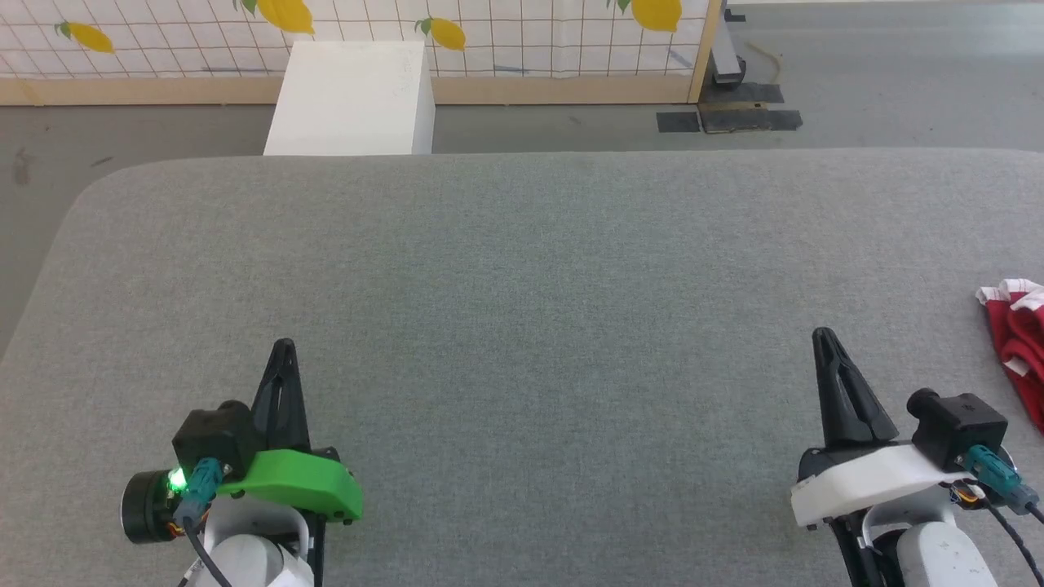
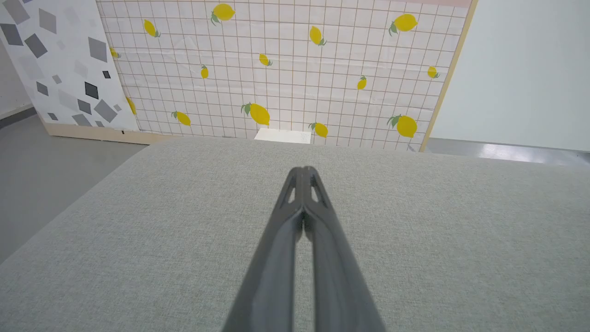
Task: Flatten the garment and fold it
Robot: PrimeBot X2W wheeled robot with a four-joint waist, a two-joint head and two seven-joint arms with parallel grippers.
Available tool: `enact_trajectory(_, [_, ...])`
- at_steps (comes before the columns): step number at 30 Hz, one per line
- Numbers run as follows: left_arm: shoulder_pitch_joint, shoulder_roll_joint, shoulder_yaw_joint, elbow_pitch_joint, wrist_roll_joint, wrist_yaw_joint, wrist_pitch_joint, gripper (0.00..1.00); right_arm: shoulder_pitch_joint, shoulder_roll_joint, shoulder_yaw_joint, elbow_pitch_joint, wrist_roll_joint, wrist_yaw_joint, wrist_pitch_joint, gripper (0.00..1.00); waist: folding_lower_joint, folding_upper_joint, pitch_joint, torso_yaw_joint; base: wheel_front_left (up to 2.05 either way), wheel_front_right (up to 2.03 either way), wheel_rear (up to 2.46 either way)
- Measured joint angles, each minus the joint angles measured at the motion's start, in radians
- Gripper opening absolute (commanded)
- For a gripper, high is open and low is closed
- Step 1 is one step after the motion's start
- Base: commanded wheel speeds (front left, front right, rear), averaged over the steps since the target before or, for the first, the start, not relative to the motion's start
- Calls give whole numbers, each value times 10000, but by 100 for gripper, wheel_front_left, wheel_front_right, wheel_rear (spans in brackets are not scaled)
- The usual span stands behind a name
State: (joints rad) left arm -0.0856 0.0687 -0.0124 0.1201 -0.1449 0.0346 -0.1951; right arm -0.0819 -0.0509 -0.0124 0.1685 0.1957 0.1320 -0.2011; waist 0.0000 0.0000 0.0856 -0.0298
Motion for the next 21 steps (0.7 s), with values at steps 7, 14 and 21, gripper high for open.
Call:
enact_trajectory(7, [32, -6, 2, -67, 52, -46, 115, 0, 22, 0, 10, -109, -121, 0, 167, 0, 0, 0, -62, 22, 0, 0, 0])
enact_trajectory(14, [74, -15, 6, -159, 134, -63, 267, 0, 50, 0, 13, -234, -226, 0, 290, 0, 0, 0, -123, 43, 0, 0, 0])
enact_trajectory(21, [142, -31, 12, -249, 336, -73, 410, 0, 124, 0, 25, -347, -387, 0, 441, 0, 0, 0, -185, 64, 0, 0, 0])
